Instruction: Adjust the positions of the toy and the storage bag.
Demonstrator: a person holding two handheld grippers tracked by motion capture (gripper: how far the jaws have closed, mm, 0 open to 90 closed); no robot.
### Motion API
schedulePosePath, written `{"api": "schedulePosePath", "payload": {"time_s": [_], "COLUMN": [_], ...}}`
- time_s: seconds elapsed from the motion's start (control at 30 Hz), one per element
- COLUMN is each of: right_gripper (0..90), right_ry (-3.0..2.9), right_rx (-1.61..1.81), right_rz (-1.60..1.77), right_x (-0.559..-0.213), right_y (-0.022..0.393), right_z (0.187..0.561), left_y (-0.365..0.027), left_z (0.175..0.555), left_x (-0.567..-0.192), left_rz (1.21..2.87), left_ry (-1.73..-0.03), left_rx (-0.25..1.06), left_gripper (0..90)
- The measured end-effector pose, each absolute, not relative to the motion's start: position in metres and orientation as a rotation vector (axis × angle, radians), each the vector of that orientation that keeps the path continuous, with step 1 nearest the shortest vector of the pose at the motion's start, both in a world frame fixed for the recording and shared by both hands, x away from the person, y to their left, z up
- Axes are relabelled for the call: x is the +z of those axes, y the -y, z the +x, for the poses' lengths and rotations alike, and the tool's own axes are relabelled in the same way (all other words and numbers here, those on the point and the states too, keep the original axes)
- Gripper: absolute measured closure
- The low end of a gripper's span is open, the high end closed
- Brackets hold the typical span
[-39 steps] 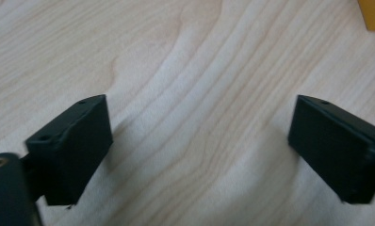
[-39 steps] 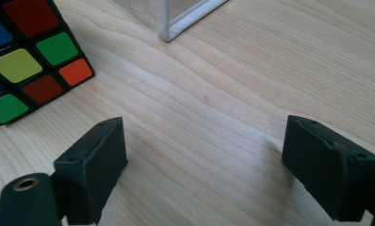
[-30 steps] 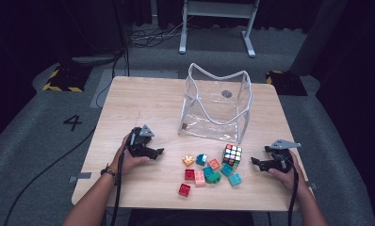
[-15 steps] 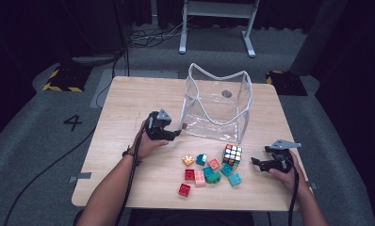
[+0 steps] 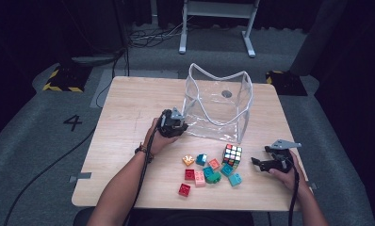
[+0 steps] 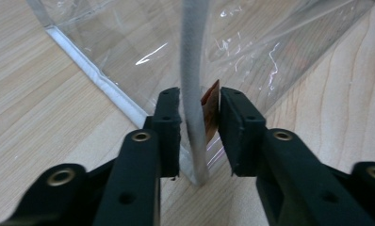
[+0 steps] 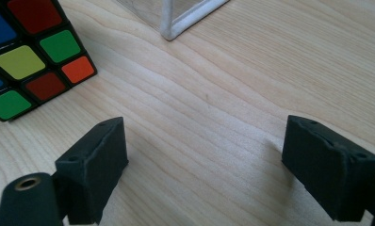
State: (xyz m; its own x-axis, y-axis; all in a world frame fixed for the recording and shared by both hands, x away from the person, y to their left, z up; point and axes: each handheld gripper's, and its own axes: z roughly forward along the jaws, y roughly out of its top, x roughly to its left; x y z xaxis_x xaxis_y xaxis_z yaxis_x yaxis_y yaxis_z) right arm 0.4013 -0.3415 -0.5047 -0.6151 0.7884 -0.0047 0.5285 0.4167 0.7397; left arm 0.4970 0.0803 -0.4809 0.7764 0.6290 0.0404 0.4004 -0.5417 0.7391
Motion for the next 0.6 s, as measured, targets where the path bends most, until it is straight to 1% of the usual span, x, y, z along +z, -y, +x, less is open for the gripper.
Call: {"api": "schedulePosePath", "payload": {"time_s": [0.1,0.13,0.17,0.23,0.27,0.33,0.4,0.43,0.47,0.5,0.53,0.57,0.6], "right_gripper": [14.7,14.7,14.7,14.7,14.7,14.7,14.7,14.7,14.7,14.7,14.7,14.7,14.8], "right_ry": [-2.326,-2.326,-2.326,-2.326,-2.326,-2.326,-2.326,-2.326,-2.327,-2.328,-2.328,-2.328,-2.328], "right_rx": [1.025,1.025,1.025,1.025,1.025,1.025,1.025,1.025,1.025,1.026,1.026,1.026,1.026], "right_rz": [1.130,1.130,1.130,1.130,1.131,1.131,1.130,1.130,1.130,1.129,1.128,1.128,1.128], "right_x": [-0.5046,-0.5046,-0.5046,-0.5046,-0.5046,-0.5046,-0.5046,-0.5046,-0.5046,-0.5046,-0.5046,-0.5046,-0.5046], "right_y": [0.3416,0.3416,0.3416,0.3416,0.3416,0.3416,0.3416,0.3416,0.3417,0.3418,0.3418,0.3418,0.3419], "right_z": [0.4014,0.4014,0.4014,0.4014,0.4014,0.4013,0.4014,0.4014,0.4014,0.4014,0.4014,0.4014,0.4013], "left_y": [-0.0799,-0.0792,-0.0792,-0.0788,-0.0788,-0.0759,-0.0758,-0.0758,-0.0769,-0.0801,-0.0822,-0.0822,-0.0822], "left_z": [0.4989,0.4998,0.4998,0.5024,0.5023,0.4990,0.4965,0.4965,0.4969,0.4964,0.4960,0.4960,0.4933], "left_x": [-0.4810,-0.4811,-0.4811,-0.4806,-0.4792,-0.4769,-0.4756,-0.4756,-0.4770,-0.4772,-0.4764,-0.4764,-0.4774], "left_rz": [2.210,2.201,2.201,2.198,2.180,2.187,2.207,2.207,2.191,2.181,2.184,2.184,2.178], "left_ry": [-0.768,-0.780,-0.780,-0.764,-0.761,-0.739,-0.738,-0.738,-0.728,-0.726,-0.717,-0.717,-0.725], "left_rx": [0.395,0.369,0.369,0.380,0.354,0.364,0.375,0.375,0.371,0.358,0.395,0.395,0.355], "left_gripper": [67.5,67.0,65.9,62.1,62.6,69.2,78.2,80.2,80.2,82.8,83.3,83.7,83.7]}}
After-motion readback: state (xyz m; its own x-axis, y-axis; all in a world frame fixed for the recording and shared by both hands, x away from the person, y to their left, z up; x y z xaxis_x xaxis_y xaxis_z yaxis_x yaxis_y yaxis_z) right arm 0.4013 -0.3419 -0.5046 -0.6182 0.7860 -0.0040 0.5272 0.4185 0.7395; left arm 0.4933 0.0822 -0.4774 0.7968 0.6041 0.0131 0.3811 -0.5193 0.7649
